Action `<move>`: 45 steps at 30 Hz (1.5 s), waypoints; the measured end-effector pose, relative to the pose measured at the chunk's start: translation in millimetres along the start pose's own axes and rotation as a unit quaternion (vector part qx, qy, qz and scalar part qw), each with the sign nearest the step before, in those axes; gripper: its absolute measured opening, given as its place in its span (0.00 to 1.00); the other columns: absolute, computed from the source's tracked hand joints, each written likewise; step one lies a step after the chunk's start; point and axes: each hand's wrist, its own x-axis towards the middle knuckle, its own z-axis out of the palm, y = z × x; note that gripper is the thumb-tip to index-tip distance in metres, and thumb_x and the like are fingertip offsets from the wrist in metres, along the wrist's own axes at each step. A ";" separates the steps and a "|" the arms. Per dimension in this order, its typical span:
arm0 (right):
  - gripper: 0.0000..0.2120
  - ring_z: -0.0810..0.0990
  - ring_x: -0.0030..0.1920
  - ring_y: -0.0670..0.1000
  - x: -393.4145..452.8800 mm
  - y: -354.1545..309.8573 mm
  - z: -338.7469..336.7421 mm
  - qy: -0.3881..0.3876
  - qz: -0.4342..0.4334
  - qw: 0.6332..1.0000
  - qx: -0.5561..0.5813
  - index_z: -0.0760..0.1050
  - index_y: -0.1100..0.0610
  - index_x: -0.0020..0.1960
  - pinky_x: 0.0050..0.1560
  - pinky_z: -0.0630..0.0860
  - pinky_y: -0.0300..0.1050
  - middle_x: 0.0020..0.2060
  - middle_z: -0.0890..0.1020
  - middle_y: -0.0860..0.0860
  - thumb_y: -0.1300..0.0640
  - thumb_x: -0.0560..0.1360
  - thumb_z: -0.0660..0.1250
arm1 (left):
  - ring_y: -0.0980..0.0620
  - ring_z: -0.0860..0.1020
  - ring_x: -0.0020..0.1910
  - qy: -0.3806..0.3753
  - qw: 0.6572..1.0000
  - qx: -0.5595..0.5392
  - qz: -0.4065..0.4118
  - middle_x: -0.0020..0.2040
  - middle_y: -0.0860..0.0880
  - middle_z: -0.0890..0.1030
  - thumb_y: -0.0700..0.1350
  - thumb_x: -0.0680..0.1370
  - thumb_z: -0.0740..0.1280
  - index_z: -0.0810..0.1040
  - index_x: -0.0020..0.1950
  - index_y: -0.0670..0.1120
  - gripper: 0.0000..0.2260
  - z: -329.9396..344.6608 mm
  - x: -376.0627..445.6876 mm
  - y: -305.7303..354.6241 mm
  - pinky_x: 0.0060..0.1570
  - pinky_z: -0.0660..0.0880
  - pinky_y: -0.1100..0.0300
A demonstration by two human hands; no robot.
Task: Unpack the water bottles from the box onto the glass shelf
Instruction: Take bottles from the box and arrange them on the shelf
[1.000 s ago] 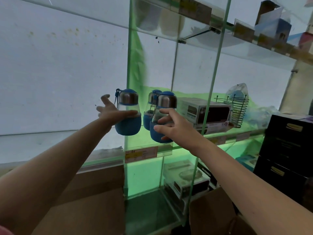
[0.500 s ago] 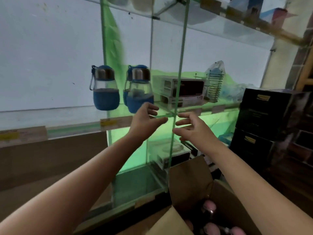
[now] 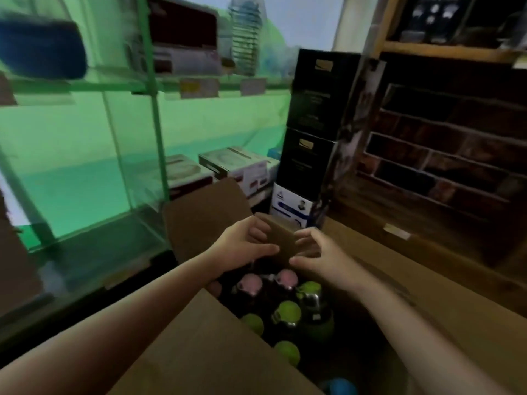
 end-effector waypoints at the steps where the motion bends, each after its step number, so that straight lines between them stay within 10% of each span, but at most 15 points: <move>1: 0.24 0.76 0.53 0.44 -5.3 14.2 -2.8 -0.011 0.018 1.000 -0.019 0.68 0.52 0.65 0.46 0.73 0.32 0.59 0.74 0.49 0.56 0.72 0.71 | 0.54 0.79 0.48 -0.023 1.000 0.016 -0.006 0.49 0.51 0.79 0.46 0.69 0.76 0.75 0.52 0.51 0.15 11.7 0.8 -3.4 0.53 0.77 0.57; 9: 0.30 0.74 0.61 0.51 -33.9 93.4 -8.6 -0.122 0.140 0.967 -0.174 0.65 0.52 0.69 0.62 0.73 0.44 0.65 0.69 0.53 0.52 0.71 0.72 | 0.51 0.78 0.55 -0.152 0.977 0.144 -0.033 0.51 0.51 0.78 0.47 0.70 0.74 0.74 0.58 0.48 0.18 95.0 0.6 -18.1 0.58 0.76 0.52; 18: 0.30 0.70 0.66 0.55 -43.1 111.4 26.0 -0.321 0.121 0.883 -0.321 0.63 0.55 0.72 0.60 0.69 0.44 0.69 0.69 0.55 0.52 0.73 0.69 | 0.58 0.75 0.49 -0.252 0.950 0.183 -0.020 0.56 0.45 0.81 0.44 0.72 0.73 0.75 0.59 0.44 0.18 129.8 -7.0 -19.1 0.45 0.72 0.69; 26: 0.32 0.66 0.69 0.61 -48.0 129.1 55.5 -0.392 0.126 0.819 -0.398 0.52 0.57 0.76 0.63 0.69 0.52 0.72 0.61 0.59 0.55 0.77 0.63 | 0.53 0.78 0.54 -0.269 0.945 0.185 -0.030 0.53 0.48 0.81 0.44 0.70 0.74 0.76 0.57 0.45 0.17 128.8 -3.8 -23.6 0.58 0.74 0.59; 32: 0.34 0.75 0.62 0.56 -45.4 119.2 30.5 -0.304 0.130 0.881 -0.338 0.61 0.57 0.71 0.56 0.73 0.45 0.65 0.72 0.55 0.53 0.70 0.72 | 0.55 0.75 0.46 -0.294 0.933 0.204 -0.036 0.56 0.42 0.81 0.44 0.73 0.72 0.76 0.57 0.38 0.16 123.9 -8.0 -21.8 0.37 0.67 0.75; 39: 0.21 0.77 0.44 0.48 -26.8 70.5 -29.6 -0.186 0.107 0.952 -0.218 0.66 0.49 0.57 0.38 0.73 0.39 0.48 0.75 0.49 0.52 0.68 0.71 | 0.50 0.71 0.65 -0.293 0.942 0.150 -0.073 0.69 0.49 0.70 0.51 0.68 0.76 0.59 0.74 0.47 0.40 124.2 -11.4 -26.3 0.65 0.70 0.57; 45: 0.22 0.77 0.46 0.49 -20.9 11.4 -50.3 -0.051 0.000 0.987 -0.152 0.66 0.46 0.56 0.43 0.79 0.46 0.50 0.75 0.49 0.50 0.65 0.71 | 0.54 0.74 0.63 -0.208 0.977 -0.038 -0.031 0.65 0.53 0.74 0.52 0.59 0.80 0.53 0.72 0.58 0.49 94.7 -3.4 -4.5 0.64 0.73 0.52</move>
